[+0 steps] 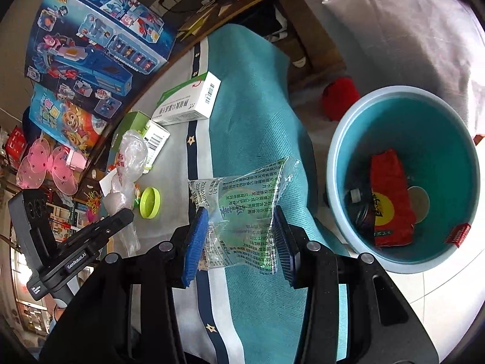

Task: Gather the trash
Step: 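Grasp the clear printed packet with the right tool while the left tool grasps the red-printed clear bag, then carry the packet and bag with both tools over the teal bin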

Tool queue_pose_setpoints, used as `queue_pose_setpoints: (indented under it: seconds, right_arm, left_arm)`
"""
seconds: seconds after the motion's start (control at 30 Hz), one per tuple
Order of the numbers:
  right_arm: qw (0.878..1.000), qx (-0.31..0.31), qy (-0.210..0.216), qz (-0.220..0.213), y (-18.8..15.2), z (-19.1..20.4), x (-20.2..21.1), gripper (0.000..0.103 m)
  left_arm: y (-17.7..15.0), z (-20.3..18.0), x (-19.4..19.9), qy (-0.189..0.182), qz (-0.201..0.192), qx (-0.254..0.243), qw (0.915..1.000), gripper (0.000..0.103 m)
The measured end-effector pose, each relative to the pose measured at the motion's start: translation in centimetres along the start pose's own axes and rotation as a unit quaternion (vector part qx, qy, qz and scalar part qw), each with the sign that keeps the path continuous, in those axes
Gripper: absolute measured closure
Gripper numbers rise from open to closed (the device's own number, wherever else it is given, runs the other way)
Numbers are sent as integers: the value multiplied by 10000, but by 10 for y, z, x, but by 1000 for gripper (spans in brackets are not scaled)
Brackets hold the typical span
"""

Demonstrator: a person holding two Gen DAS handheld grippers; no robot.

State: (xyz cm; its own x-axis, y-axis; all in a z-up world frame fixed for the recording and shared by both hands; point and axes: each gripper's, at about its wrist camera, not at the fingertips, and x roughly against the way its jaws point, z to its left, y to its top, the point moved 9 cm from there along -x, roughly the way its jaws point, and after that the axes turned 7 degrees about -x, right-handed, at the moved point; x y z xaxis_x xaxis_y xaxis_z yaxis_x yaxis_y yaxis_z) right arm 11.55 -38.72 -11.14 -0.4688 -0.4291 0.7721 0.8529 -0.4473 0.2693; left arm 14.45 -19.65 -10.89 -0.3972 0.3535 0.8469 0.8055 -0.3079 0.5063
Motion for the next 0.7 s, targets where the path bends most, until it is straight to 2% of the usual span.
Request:
queue_pose_setpoints:
  seconds: [0.3, 0.5, 0.7]
  right_arm:
    - [9964, -509, -102, -677, 24, -55, 61, 61]
    - [9896, -893, -300, -1083, 36, -102, 103, 61]
    - [9861, -1108, -498, -1132, 40, -135, 117, 61]
  left_arm:
    - [18, -76, -11, -411, 134, -855, 9954, 87]
    - [26, -144, -37, -720, 353, -1511, 9853, 87]
    - [26, -191, -68, -970, 636, -1865, 9756, 87]
